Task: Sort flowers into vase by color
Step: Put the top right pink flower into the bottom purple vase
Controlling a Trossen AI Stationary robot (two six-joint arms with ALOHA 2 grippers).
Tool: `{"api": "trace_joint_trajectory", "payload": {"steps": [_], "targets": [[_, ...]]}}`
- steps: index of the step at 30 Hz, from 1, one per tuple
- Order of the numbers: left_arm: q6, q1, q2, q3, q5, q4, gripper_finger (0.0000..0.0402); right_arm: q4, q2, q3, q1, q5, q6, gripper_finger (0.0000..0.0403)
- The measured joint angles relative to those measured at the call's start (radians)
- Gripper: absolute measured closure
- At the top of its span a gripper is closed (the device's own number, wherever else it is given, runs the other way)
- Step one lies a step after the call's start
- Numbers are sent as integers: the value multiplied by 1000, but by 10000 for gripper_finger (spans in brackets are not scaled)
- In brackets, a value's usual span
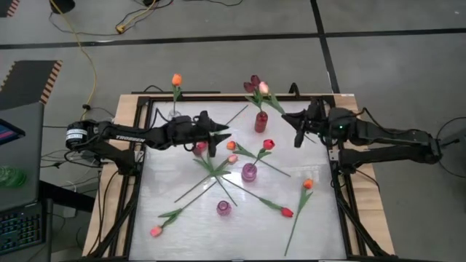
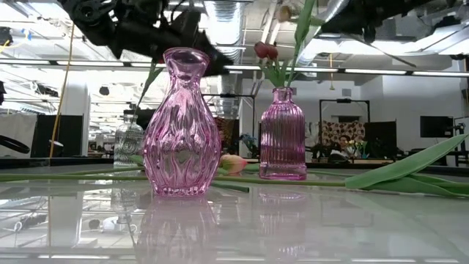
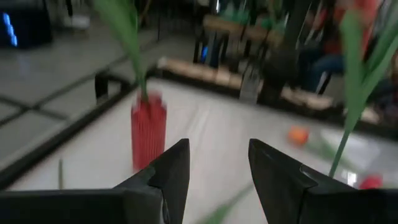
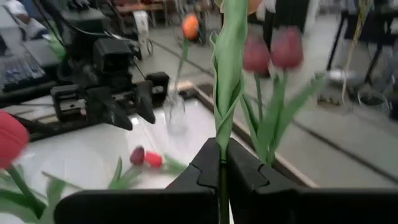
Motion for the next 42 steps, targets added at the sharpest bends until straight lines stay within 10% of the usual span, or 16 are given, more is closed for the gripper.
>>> {"api": "trace_joint_trajectory", "payload": {"steps": [9,24,42], "targets": [[0,0,0,23,7,318,251,219,32,0,0,-87,-148,364],[130,-2,25,265,90,219,251,433,199,0,-1,-147,-258,364],[143,-13,35,280,93,223,251,714,352,0,33,-202,-455,364]]}}
